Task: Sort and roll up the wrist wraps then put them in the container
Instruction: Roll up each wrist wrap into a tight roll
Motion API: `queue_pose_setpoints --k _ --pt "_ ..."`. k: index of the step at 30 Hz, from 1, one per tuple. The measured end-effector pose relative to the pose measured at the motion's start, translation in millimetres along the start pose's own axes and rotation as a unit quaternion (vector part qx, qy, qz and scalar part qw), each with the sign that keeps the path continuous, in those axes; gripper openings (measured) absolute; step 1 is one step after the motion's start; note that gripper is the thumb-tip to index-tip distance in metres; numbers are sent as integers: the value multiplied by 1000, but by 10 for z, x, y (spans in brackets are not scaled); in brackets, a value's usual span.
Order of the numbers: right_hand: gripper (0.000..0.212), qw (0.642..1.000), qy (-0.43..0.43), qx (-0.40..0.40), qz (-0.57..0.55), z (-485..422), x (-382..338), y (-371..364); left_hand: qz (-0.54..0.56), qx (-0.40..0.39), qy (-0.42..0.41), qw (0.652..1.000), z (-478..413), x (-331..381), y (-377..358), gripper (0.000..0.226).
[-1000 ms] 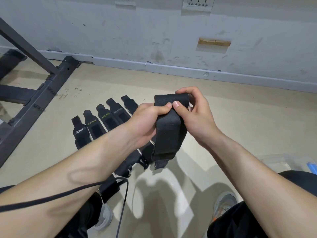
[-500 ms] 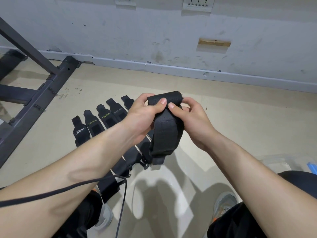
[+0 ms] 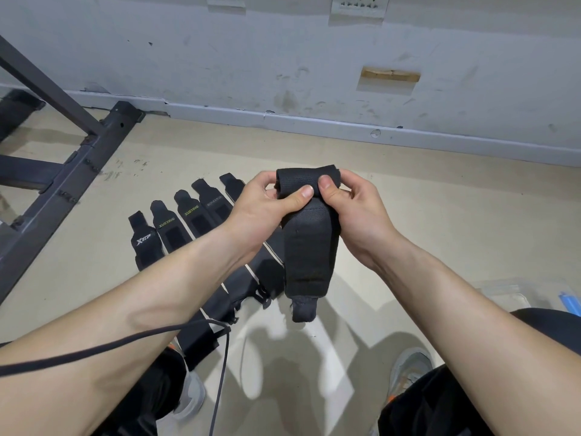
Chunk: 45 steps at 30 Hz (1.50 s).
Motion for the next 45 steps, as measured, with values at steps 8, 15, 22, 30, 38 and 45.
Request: queue_pose_setpoints --k 8,15,22,30,38,45 --pt "26 998 21 25 51 9 -13 42 10 -38 20 999 -22 -49 -93 45" --pt "25 999 -32 8 34 33 104 -36 17 -1 24 1000 -80 -49 44 32" --pt "30 993 -80 -51 74 71 169 -129 7 28 3 1000 -66 1 129 34" --pt "19 999 -10 -18 26 18 31 -51 -53 4 -45 998 -60 87 67 47" --pt "21 998 40 -28 37 -9 -104 -33 -14 -54 60 997 9 -65 -101 31" --pt "35 1000 -12 -28 0 -4 -23 -56 -1 -33 36 999 -11 -18 -24 36"
Point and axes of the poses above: each hand's wrist, its own z-axis away from the middle knuckle, its own y-axis out of the back of the hand, x = y × z, the point moved 9 cm from there along -z, towards the middle knuckle, and after that the axes turned 5 degrees about y, right-handed, at the moved point
